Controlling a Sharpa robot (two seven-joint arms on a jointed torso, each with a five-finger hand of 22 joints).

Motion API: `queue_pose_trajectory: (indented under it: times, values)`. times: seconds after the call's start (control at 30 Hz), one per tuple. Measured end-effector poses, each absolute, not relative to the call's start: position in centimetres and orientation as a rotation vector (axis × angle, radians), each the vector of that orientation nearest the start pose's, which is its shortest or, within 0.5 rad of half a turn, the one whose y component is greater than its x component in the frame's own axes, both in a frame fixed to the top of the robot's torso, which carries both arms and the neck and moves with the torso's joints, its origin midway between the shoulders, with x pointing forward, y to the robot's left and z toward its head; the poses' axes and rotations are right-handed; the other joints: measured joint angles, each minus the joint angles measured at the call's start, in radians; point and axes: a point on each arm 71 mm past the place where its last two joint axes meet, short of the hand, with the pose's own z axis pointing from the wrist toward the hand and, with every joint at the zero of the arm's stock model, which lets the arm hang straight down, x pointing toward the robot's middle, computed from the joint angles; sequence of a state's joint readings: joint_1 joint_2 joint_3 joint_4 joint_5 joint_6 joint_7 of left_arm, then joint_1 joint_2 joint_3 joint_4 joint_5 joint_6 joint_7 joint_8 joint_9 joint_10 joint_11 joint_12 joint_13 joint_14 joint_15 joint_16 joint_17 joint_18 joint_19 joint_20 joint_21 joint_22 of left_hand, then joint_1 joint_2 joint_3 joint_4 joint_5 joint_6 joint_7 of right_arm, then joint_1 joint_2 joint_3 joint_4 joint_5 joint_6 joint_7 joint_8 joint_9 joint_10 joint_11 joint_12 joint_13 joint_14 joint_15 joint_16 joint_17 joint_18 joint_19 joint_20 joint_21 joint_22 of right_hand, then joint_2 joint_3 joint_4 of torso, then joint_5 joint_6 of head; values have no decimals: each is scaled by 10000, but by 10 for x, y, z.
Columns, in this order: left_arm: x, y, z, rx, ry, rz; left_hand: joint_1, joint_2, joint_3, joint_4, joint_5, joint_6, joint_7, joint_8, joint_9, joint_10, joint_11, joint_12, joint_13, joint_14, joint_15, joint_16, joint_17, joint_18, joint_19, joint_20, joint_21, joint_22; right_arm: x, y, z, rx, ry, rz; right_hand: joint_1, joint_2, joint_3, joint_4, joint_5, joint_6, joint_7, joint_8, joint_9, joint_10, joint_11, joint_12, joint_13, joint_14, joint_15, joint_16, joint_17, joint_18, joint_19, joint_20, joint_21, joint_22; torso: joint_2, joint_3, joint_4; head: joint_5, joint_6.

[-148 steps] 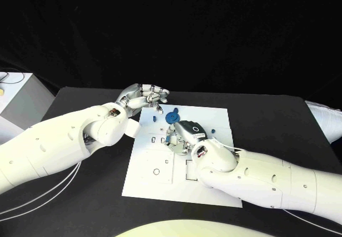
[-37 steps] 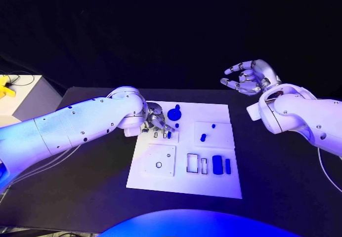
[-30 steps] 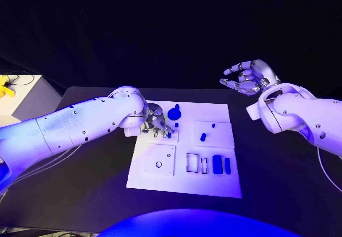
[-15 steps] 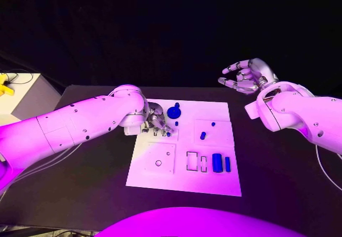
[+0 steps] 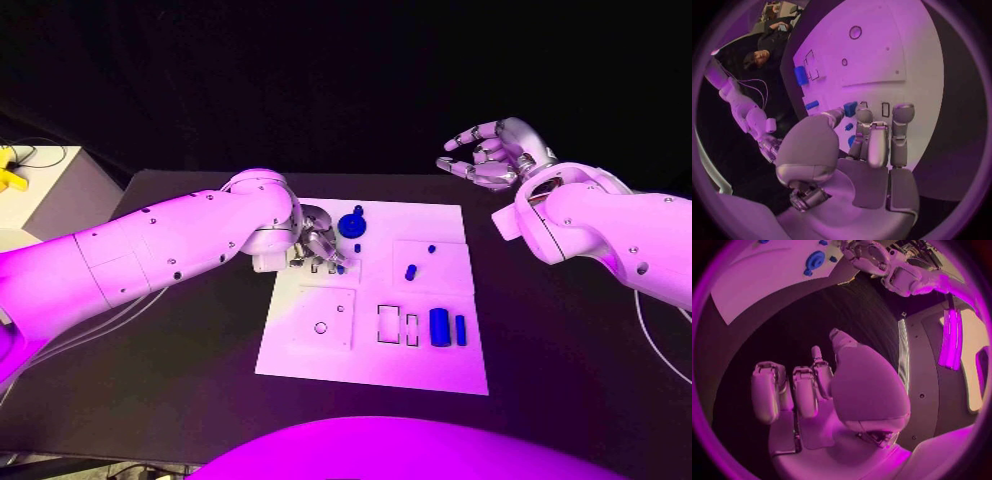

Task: Assemble the parts on the task board

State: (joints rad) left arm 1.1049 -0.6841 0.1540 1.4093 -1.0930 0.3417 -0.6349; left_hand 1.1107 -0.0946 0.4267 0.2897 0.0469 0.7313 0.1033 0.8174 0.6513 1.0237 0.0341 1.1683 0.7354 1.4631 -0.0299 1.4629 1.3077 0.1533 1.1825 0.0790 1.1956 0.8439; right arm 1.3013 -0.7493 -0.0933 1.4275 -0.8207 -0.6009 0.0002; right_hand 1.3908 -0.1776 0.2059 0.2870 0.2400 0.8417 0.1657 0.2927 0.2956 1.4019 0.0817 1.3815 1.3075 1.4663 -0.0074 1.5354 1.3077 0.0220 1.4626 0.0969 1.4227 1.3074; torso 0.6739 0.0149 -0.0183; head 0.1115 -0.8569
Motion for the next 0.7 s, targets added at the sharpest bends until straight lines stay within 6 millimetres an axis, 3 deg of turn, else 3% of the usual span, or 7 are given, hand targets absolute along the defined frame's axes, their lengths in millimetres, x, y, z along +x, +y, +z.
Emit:
queue_pose_trajectory:
  times: [0.3,0.7]
  values:
    - [492,170,-224,-1567,24716,-4318,0,0,0,0,0,0,0,0,19,1,0,0,0,0,0,0,0,0,-38,-37,0,-25,521,-197,-153,4659,15023,8829,-39,-40,0,0,-56,0,0,0,0,0,0,0,-1,0,0,-37,-1,0,0,0,-39,-1,12,-1,-1,51,-43]
    - [493,169,-225,-1575,24786,-4394,40,-40,55,0,0,-1,-1,4,42,1,-1,0,0,0,0,0,-1,0,-37,-37,0,2,521,-196,-154,4643,15164,8808,-78,0,0,0,-97,0,0,0,1,1,0,0,6,0,0,-36,-2,0,0,0,-38,7,15,3,-6,4,-82]
